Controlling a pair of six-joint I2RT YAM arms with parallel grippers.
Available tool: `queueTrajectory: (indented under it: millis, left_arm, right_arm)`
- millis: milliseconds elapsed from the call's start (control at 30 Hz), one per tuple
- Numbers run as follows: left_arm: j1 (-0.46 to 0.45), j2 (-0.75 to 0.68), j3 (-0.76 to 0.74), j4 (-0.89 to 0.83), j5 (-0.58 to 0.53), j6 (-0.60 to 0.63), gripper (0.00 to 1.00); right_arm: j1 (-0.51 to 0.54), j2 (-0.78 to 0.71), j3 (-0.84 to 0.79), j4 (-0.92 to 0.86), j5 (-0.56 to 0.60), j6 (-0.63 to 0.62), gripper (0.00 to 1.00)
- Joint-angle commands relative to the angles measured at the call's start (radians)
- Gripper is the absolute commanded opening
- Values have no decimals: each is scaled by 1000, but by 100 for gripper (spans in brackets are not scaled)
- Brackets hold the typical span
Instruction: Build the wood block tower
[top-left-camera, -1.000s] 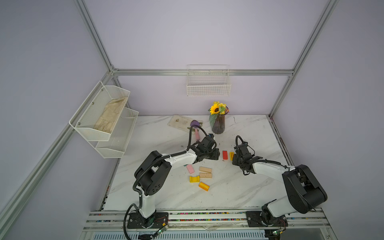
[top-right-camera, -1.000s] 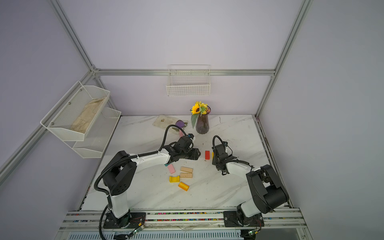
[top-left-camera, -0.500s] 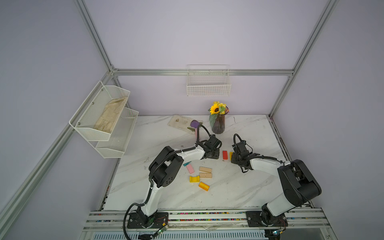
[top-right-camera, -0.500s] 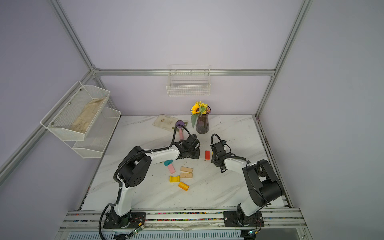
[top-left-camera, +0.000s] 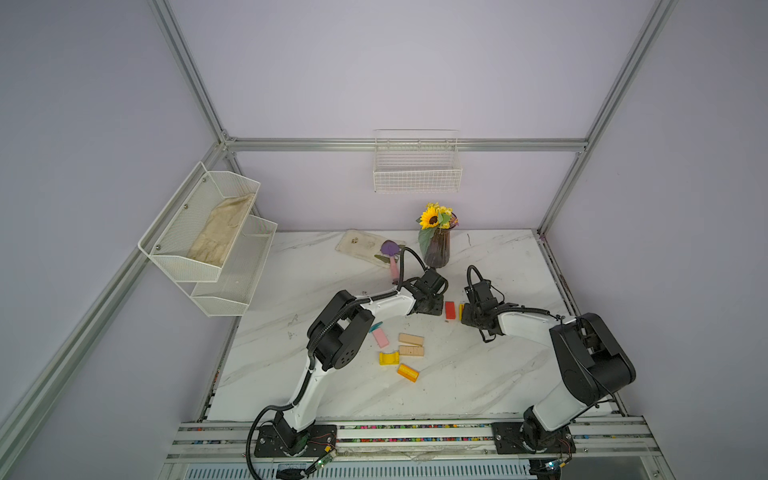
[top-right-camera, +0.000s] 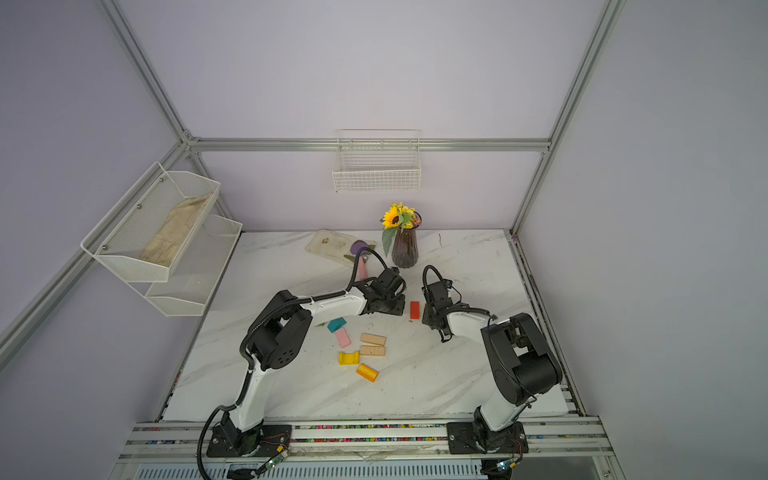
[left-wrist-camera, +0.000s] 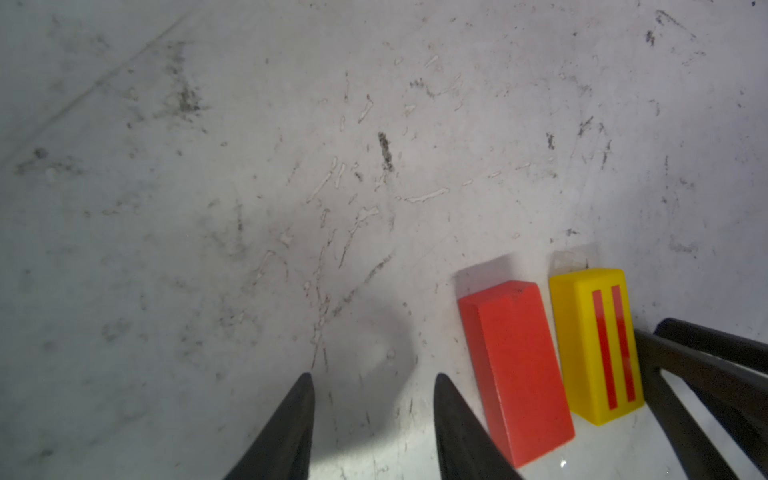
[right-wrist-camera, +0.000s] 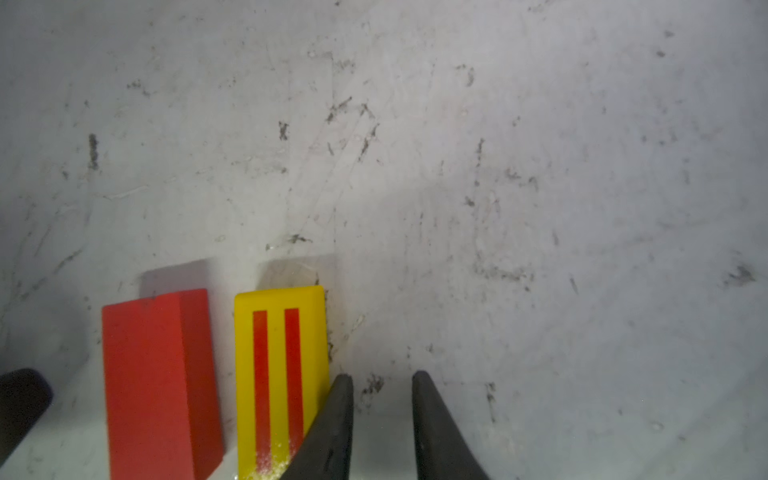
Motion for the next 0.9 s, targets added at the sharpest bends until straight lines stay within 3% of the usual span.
queueTrajectory:
  millis: [0, 367, 867]
  left_arm:
    - [-12, 25, 84, -10, 39, 0, 46]
    - [-29, 33, 95, -8, 59, -4, 46]
    - [-33, 53, 112, -5, 72, -10, 46]
  right_arm:
    - [-12, 17, 28, -12, -7, -3, 29]
    - [-74, 43, 40, 4, -76, 0, 29]
    - [-81, 67, 49, 29, -147, -60, 27]
